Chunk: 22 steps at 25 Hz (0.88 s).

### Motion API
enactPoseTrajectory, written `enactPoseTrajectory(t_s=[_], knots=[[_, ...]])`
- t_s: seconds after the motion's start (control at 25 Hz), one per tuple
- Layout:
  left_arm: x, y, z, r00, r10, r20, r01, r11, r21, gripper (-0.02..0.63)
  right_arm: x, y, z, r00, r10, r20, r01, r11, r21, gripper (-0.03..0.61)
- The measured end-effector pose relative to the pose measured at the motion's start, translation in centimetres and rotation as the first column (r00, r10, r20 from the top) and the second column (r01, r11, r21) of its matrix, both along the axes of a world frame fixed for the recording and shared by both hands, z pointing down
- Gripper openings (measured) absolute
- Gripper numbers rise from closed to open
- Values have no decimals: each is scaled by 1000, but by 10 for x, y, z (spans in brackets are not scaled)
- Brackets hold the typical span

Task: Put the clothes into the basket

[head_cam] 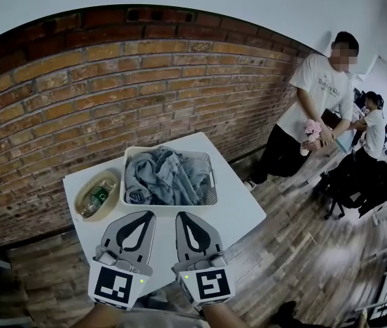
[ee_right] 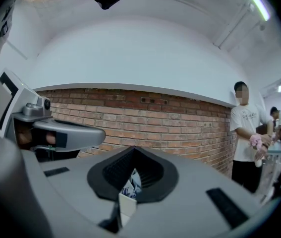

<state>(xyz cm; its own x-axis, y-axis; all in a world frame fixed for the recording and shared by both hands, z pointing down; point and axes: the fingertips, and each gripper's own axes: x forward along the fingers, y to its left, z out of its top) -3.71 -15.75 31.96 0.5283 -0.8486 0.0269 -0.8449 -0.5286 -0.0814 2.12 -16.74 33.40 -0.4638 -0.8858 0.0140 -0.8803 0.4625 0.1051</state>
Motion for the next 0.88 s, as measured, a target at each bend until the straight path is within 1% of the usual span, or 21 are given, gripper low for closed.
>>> enactPoseTrajectory(t_s=[0.28, 0.48, 0.72, 0.88], knots=[[-4, 5, 4, 1000, -11, -11, 11, 1000, -15, 9, -1, 6, -1, 1000, -4, 0, 4, 1000, 10, 6], [-3, 11, 11, 999, -7, -38, 6, 999, -44, 9, -2, 13, 5, 1000, -8, 2, 8, 1000, -5, 6], [-2, 21, 12, 1000, -10, -22, 9, 999, -35, 9, -4, 23, 5, 1000, -15, 2, 15, 1000, -12, 6], [-3, 27, 14, 999, -8, -53, 5, 999, -52, 9, -8, 30, 5, 999, -31, 7, 31, 999, -15, 6]])
